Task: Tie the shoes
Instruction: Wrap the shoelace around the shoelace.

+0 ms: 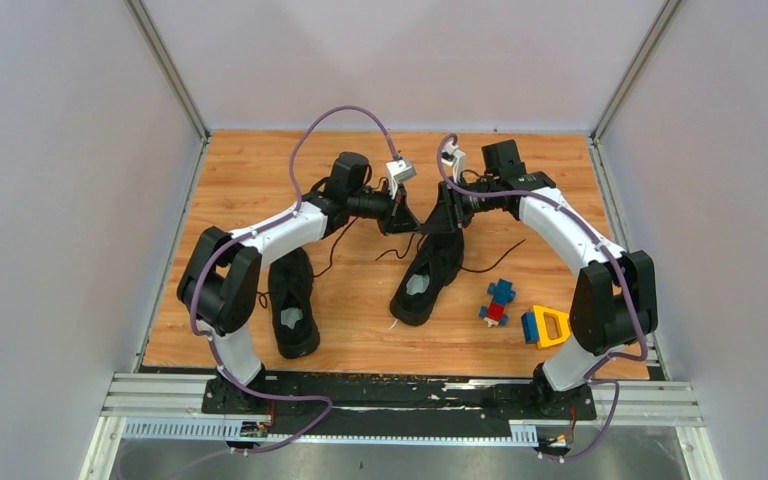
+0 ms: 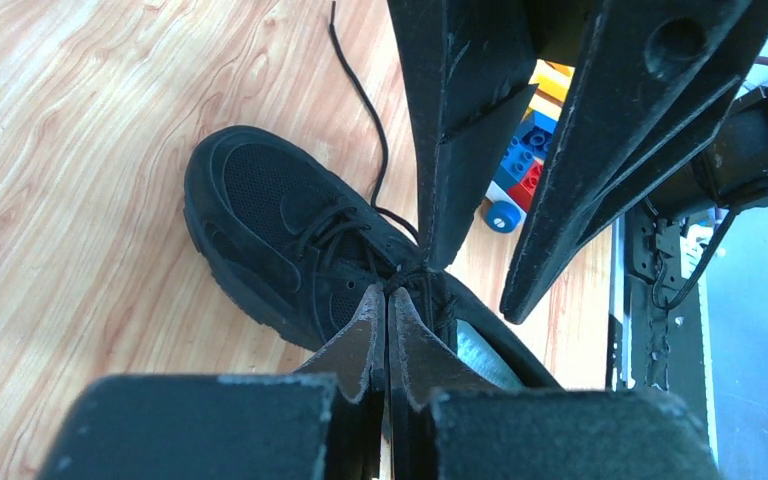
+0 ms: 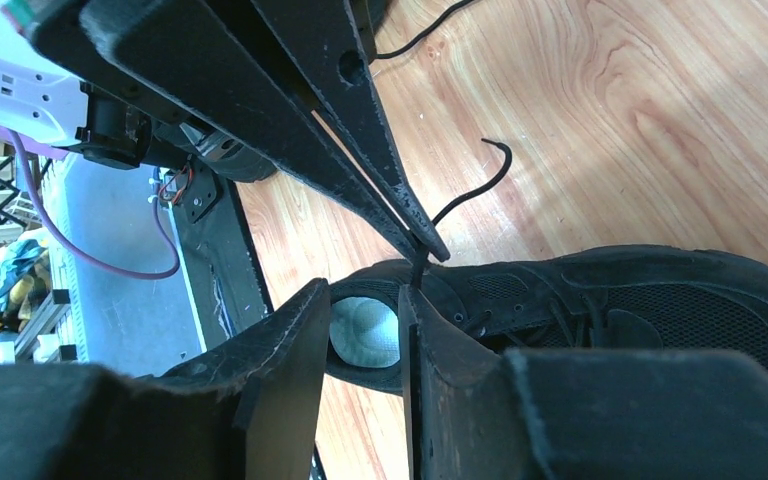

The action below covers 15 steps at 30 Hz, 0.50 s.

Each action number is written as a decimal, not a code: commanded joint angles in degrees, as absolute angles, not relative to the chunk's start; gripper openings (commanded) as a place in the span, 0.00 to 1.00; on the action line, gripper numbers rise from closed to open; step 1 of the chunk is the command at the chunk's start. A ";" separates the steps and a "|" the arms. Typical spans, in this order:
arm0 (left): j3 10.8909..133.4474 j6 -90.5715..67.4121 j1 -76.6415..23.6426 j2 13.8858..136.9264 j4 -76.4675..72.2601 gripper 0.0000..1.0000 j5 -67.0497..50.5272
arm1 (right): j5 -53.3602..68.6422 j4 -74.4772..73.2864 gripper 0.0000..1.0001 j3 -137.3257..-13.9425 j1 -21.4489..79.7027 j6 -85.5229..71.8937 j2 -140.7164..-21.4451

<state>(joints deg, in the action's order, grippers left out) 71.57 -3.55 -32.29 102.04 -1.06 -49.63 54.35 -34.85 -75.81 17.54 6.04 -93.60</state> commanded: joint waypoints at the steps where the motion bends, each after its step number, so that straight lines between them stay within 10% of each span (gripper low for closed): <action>1: 73.27 -4.34 -32.72 101.95 -3.08 0.00 -51.16 | 55.89 -32.15 0.31 -77.76 17.37 4.89 -94.49; 15: 73.44 -4.48 -33.41 102.13 -2.73 0.00 -51.39 | 48.77 -31.82 0.28 -79.07 17.34 7.33 -94.77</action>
